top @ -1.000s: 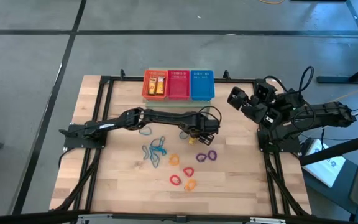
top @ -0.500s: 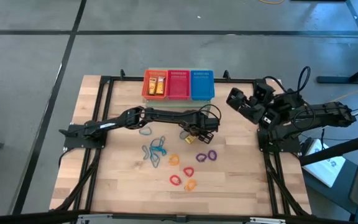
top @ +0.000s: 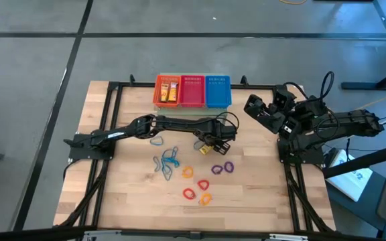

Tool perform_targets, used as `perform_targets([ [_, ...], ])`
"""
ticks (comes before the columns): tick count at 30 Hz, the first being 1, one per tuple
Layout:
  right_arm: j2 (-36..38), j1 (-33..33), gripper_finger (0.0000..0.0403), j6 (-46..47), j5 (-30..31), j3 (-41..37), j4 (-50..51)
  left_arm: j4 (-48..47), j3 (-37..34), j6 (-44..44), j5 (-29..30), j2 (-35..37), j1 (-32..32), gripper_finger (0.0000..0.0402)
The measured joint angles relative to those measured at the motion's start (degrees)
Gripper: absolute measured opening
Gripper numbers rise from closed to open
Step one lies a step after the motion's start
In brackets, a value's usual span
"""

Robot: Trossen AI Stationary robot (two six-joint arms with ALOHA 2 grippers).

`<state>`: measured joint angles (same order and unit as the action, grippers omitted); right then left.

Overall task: Pick & Place Office Desk Supplies
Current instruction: Put the yellow box of crayon into the orange bin on the shelf

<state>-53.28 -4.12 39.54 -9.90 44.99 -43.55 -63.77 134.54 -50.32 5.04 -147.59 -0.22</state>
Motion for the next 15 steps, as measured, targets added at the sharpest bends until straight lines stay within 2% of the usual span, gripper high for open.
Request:
perform_targets([
  [8, 0.0, 0.0, 0.0213, -1.1, 0.4, 0.0, 0.0, 0.1, -0.1, 0.6, -0.5, 0.2, 0.0, 0.0152],
  [15, 0.0, 0.0, 0.0213, -1.2, 0.4, 0.0, -0.1, 1.5, -0.2, 1.5, -1.8, 1.1, 0.7, 0.0141],
])
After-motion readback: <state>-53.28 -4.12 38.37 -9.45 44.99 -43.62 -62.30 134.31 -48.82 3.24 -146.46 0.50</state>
